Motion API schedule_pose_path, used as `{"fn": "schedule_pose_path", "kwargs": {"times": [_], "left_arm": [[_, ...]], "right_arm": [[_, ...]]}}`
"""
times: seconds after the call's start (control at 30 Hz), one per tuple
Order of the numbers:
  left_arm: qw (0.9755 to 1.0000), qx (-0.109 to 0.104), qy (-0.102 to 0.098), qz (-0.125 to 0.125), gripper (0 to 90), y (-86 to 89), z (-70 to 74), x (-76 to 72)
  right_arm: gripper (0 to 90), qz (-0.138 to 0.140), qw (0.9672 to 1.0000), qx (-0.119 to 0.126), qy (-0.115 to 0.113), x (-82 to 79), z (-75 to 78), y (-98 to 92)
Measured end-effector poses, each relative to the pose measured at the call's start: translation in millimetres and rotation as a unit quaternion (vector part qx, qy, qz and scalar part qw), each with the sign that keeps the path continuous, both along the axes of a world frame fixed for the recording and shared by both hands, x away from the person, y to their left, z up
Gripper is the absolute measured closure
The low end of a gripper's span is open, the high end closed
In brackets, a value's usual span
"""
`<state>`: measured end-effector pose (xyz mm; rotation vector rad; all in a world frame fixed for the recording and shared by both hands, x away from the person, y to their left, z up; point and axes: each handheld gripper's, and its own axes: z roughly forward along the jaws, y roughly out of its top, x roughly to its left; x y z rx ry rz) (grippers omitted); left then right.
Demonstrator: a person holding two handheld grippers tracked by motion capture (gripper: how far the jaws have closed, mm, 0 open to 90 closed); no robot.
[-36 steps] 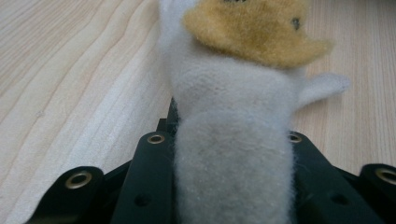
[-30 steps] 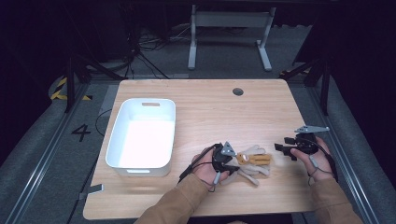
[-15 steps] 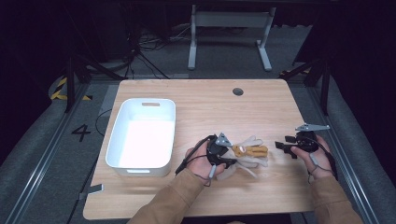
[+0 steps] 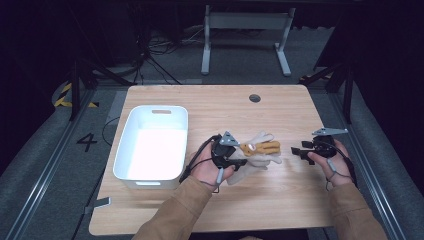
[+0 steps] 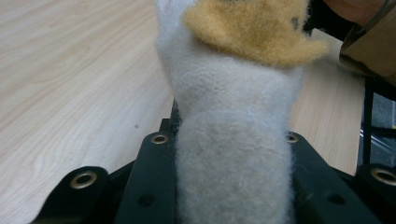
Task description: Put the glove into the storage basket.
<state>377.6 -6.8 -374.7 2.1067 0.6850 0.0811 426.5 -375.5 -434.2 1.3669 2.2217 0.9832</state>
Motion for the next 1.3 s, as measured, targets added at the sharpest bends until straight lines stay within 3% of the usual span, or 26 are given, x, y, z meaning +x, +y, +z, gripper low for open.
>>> {"fn": "schedule_pose_path", "kwargs": {"times": [0.2,0.67,0.97,1.3], "left_arm": [[0.9997,0.012,-0.001,0.022,72.5,10.5,12.4,3.0],[0.9971,-0.004,0.003,0.076,72.6,31.8,26.7,20.8],[0.99,-0.004,0.001,0.141,72.8,54.3,43.0,28.7],[0.9827,0.0,-0.003,0.185,72.7,69.6,59.6,32.1]], "right_arm": [[42.2,0.009,0.9999,0.006,-0.002,5.7,2.1,-1.0],[42.2,0.006,0.9998,0.02,0.002,9.5,2.6,-4.3],[42.1,0.014,0.9996,0.025,0.003,13.1,1.1,-5.2],[42.2,0.017,0.9993,0.035,0.0,9.9,4.4,-3.8]]}}
